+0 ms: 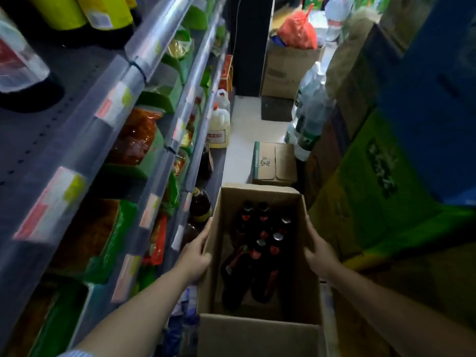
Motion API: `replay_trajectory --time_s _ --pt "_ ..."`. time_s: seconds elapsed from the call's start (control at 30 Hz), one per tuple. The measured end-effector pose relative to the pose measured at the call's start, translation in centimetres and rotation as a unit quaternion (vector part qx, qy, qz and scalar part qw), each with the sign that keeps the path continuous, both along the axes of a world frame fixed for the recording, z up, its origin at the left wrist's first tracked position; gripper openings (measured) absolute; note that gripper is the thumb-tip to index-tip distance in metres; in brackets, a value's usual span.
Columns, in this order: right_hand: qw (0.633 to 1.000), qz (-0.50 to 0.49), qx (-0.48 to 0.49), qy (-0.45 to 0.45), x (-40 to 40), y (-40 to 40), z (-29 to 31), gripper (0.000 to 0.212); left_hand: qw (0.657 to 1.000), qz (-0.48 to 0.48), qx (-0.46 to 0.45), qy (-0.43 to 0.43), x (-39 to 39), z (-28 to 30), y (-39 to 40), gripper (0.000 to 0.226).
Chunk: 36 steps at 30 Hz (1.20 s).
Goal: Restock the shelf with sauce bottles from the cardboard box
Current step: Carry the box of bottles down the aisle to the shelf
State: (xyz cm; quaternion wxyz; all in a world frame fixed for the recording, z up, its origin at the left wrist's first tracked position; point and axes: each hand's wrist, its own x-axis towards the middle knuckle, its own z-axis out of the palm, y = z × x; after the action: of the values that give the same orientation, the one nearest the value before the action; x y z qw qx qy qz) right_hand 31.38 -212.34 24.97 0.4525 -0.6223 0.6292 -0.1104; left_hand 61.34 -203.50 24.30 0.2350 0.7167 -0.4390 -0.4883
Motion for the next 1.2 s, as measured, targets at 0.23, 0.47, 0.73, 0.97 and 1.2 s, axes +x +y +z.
replay_trajectory --time_s 0.23,0.47,0.73,0.97,1.2 --pt "0.999 -0.026 0.041 0.015 1.7 -6.7 -7.2 0.084 1.000 0.001 0.005 0.013 1.5 -7.1 -7.1 0.087" --pt "0.998 -0.029 0.058 0.011 2.3 -11.0 -15.6 0.085 1.000 0.004 0.018 0.014 2.2 -15.8 -11.3 0.088" --pt "0.995 -0.063 0.070 -0.017 2.0 -12.9 -23.9 0.080 0.997 -0.045 0.022 -0.053 2.2 -23.9 -14.5 0.087" --pt "0.995 -0.072 0.054 -0.033 2.4 -13.9 -29.5 0.076 0.998 -0.026 0.030 -0.043 1.2 -30.2 -15.7 0.087" --pt "0.997 -0.076 0.023 -0.001 2.1 -14.7 -35.3 0.078 0.996 -0.016 0.040 -0.076 0.0 -35.8 -15.7 0.090"
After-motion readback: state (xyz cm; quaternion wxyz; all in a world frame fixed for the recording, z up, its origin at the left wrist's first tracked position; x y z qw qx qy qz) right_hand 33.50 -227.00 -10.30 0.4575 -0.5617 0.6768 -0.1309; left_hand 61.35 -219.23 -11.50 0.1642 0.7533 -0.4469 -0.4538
